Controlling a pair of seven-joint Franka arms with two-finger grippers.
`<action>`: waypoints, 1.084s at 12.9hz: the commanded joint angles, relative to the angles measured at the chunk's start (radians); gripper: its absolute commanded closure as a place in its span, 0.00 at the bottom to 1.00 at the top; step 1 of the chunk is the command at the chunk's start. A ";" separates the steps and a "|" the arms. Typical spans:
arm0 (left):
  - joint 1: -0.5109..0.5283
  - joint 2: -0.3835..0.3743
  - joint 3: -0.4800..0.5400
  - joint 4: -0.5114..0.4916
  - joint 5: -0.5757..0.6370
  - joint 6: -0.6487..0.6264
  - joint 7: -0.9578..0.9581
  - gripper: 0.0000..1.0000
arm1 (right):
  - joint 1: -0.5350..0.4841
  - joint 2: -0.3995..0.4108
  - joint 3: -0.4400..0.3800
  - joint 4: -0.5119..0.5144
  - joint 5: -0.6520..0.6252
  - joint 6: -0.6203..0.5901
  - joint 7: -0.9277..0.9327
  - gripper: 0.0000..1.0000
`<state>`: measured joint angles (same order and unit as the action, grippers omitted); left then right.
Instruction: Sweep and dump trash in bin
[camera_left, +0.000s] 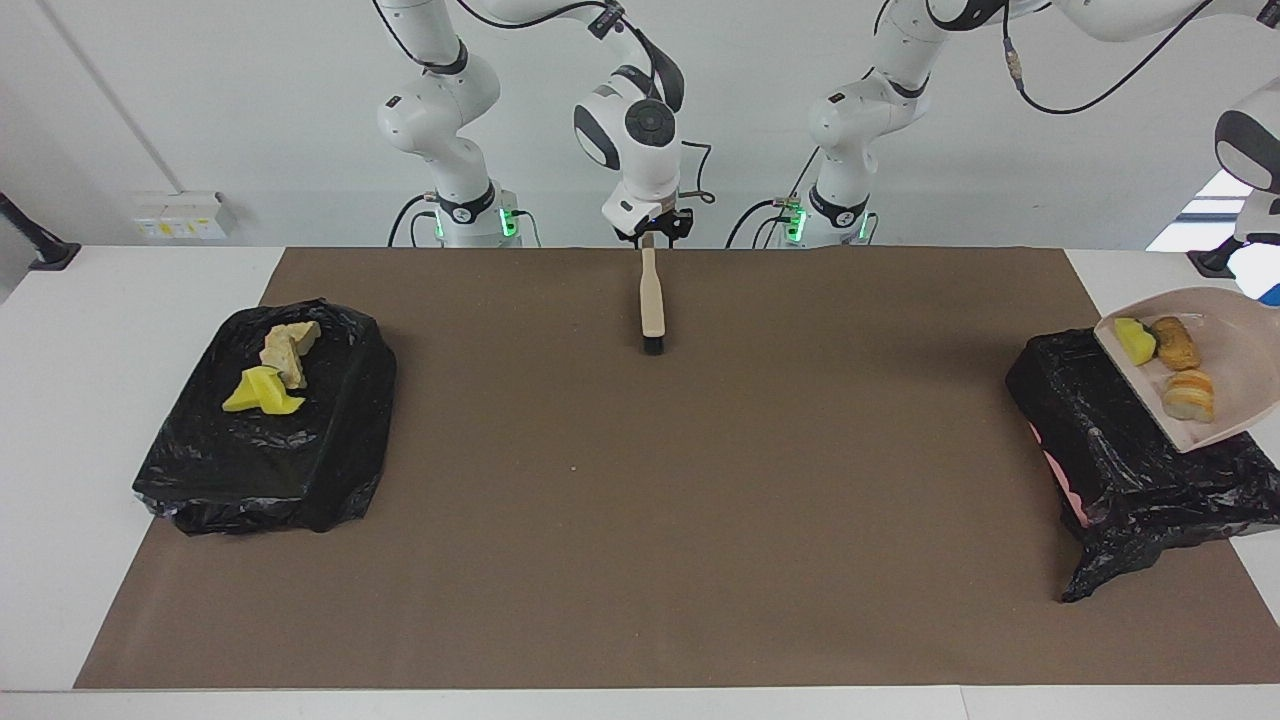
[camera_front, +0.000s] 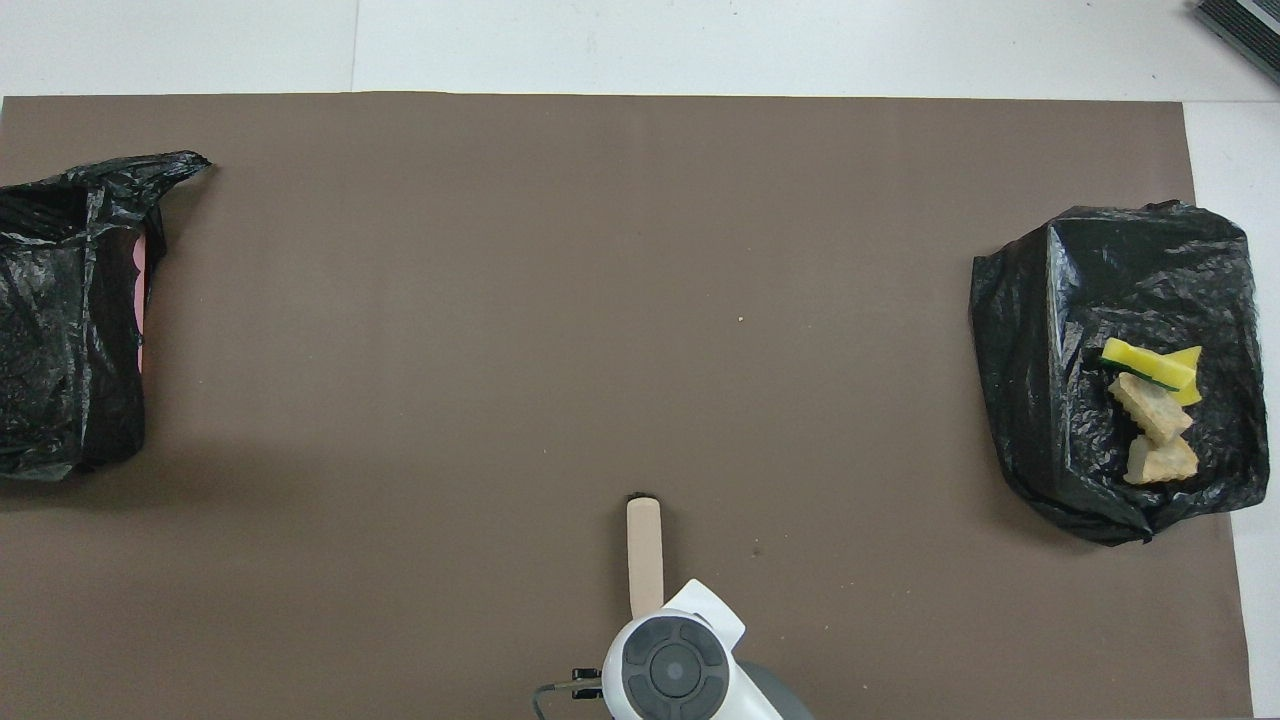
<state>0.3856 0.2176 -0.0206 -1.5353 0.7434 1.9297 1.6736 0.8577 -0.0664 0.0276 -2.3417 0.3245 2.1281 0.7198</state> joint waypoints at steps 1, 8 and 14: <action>-0.028 0.009 0.013 0.029 0.115 -0.047 -0.052 1.00 | -0.092 0.010 -0.003 0.088 -0.016 -0.002 0.021 0.00; -0.044 -0.047 -0.005 0.049 0.000 -0.101 -0.060 1.00 | -0.359 0.005 -0.005 0.263 -0.291 -0.074 0.001 0.00; -0.193 -0.086 -0.012 -0.057 -0.326 -0.164 -0.280 1.00 | -0.594 0.002 -0.008 0.458 -0.320 -0.292 -0.334 0.00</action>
<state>0.2723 0.1782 -0.0405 -1.5183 0.4671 1.7992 1.5345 0.3237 -0.0700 0.0091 -1.9494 0.0181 1.9102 0.4808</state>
